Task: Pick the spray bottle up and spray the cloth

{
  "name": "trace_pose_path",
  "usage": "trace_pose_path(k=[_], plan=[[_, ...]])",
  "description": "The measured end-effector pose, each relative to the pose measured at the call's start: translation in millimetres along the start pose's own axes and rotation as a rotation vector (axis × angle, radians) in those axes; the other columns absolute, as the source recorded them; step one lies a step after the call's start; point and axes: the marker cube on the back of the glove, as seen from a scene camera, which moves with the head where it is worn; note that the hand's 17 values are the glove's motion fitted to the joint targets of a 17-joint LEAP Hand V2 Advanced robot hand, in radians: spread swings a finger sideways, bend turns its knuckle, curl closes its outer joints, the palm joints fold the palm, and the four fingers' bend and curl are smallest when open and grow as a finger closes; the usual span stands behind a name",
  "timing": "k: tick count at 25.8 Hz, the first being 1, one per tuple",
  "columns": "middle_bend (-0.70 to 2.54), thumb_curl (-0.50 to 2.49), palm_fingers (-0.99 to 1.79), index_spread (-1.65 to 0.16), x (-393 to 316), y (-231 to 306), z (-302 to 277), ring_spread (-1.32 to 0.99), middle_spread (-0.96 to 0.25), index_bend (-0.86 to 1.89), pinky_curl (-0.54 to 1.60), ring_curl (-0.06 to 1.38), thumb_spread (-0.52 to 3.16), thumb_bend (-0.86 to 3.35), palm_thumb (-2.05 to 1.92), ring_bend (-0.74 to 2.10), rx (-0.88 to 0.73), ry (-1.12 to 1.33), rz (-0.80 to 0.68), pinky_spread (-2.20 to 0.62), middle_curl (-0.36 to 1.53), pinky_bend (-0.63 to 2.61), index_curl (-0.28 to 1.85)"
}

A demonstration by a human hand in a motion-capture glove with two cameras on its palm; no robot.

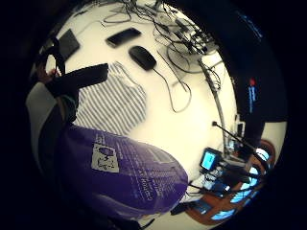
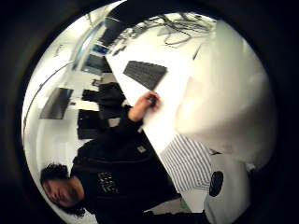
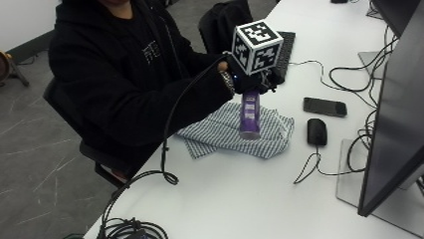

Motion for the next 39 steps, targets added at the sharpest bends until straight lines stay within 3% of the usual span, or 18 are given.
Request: trace_pose_path(k=[10,19,28,39], plan=[[0.52,0.76,1.18,-0.3,-72.3,-46.8,1.0,-0.21,-0.19,0.14,0.42,0.49,0.17,-0.03,1.12,0.61,0.293,-0.596,-0.147,-0.21,0.55,0.45,0.37],[0.51,0.77,1.17,-0.31,-73.3,-99.5,52.0,-0.21,-0.19,0.13,0.42,0.49,0.18,-0.02,1.13,0.61,0.543,-0.911,-0.06,-0.2,0.56,0.45,0.38],[0.51,0.77,1.16,-0.31,-73.1,-116.2,103.3,-0.21,-0.18,0.13,0.42,0.49,0.19,-0.02,1.14,0.6,0.531,-1.007,-0.042,-0.21,0.56,0.46,0.38],[0.51,0.78,1.15,-0.31,-68.0,-116.6,115.7,-0.22,-0.2,0.08,0.43,0.5,0.22,-0.03,1.14,0.61,0.551,-0.988,-0.111,-0.24,0.57,0.49,0.35]])
